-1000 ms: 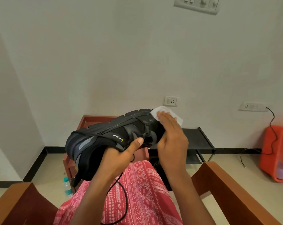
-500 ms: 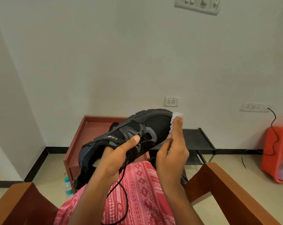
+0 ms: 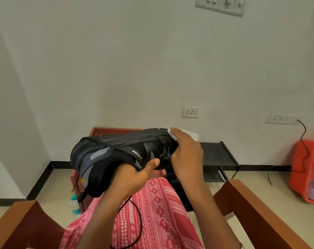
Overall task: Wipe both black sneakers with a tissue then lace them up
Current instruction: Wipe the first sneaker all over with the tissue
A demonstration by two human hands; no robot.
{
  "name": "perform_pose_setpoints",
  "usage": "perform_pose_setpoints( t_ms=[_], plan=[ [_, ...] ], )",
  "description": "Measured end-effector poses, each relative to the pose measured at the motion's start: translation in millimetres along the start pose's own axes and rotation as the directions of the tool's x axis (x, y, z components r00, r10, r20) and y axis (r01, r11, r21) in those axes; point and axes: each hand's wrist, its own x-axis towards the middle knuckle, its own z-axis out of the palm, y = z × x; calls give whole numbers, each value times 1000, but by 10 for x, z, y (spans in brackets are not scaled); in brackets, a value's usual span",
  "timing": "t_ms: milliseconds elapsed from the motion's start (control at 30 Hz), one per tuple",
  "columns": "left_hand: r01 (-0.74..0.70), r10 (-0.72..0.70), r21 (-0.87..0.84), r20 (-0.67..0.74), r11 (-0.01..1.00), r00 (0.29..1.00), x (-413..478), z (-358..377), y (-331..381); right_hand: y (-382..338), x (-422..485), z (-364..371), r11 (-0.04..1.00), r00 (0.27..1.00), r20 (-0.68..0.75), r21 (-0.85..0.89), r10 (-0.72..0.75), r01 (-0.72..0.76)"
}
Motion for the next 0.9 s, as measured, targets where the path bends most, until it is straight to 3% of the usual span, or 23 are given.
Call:
perform_pose_setpoints(
  t_ms=[133,267,367,467,533,633,767,900],
  plan=[
    [-35,41,103,-55,994,998,-8,60,-9,-85,-128,102,985,984,63,49,-167,164],
    [-35,34,-12,-60,999,998,1,20,-18,26,-158,104,973,972,34,41,-231,229],
    [-1,-6,-217,-32,976,999,-11,-19,-22,186,-166,76,995,997,-51,73,-63,66],
    [-1,-13,-292,-47,956,999,12,-27,-37,307,-162,45,978,978,-94,114,184,-173],
    [14,-34,-324,-57,946,998,21,-17,-47,275,-167,56,974,966,-154,120,209,-192],
    [14,-31,-324,-48,946,998,11,-20,-43,111,-164,85,984,964,-226,134,142,-113],
    [-1,-5,-197,-32,980,999,22,-20,-64,-104,-211,173,996,998,-67,92,-14,20],
    [-37,28,-151,-59,988,998,18,24,-61,-228,-284,260,973,976,23,92,-216,213]
  ],
)
